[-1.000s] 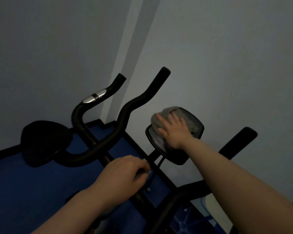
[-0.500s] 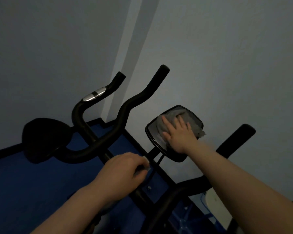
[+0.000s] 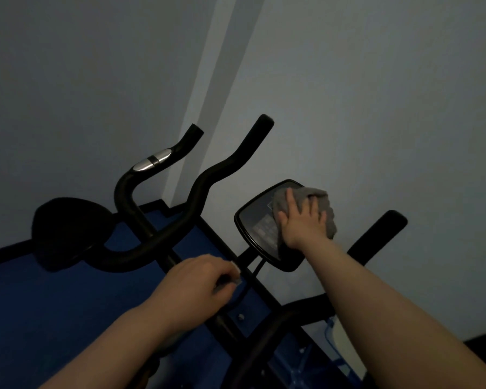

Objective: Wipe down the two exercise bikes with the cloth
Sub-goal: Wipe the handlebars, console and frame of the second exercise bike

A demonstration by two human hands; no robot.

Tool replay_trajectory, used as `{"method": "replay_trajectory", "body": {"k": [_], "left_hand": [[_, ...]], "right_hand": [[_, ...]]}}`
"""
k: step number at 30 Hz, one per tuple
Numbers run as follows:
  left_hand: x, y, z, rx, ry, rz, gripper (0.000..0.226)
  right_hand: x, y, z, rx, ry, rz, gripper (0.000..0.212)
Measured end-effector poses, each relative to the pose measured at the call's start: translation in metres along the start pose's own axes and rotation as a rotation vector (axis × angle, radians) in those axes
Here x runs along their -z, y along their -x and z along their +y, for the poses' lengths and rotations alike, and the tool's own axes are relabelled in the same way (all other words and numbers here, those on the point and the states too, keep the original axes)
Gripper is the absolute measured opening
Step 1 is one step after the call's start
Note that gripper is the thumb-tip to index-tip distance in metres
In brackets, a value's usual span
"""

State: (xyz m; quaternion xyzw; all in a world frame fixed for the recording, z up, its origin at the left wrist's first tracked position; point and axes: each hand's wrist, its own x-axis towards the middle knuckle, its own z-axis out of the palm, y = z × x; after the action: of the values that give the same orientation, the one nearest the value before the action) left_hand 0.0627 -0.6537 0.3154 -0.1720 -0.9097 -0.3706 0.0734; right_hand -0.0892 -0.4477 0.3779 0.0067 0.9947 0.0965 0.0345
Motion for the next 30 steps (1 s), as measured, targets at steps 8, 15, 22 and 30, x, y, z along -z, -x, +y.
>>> {"method": "replay_trajectory", "body": {"k": [8, 15, 22, 30], "left_hand": [[-0.001, 0.000, 0.000, 0.005, -0.007, -0.006, 0.023], [-0.001, -0.002, 0.000, 0.002, -0.026, 0.006, 0.019], [-0.002, -0.001, -0.001, -0.006, -0.009, 0.017, 0.022], [-0.002, -0.002, 0.000, -0.013, -0.002, 0.003, 0.023]], "right_hand": [[-0.021, 0.051, 0.005, 0.146, 0.278, -0.208, 0.070], [-0.022, 0.044, -0.015, 0.581, 0.223, -0.164, 0.060], [-0.003, -0.019, -0.033, 0.648, 0.151, 0.028, 0.047], [0.003, -0.027, -0.023, 0.465, 0.115, 0.177, 0.046]]}}
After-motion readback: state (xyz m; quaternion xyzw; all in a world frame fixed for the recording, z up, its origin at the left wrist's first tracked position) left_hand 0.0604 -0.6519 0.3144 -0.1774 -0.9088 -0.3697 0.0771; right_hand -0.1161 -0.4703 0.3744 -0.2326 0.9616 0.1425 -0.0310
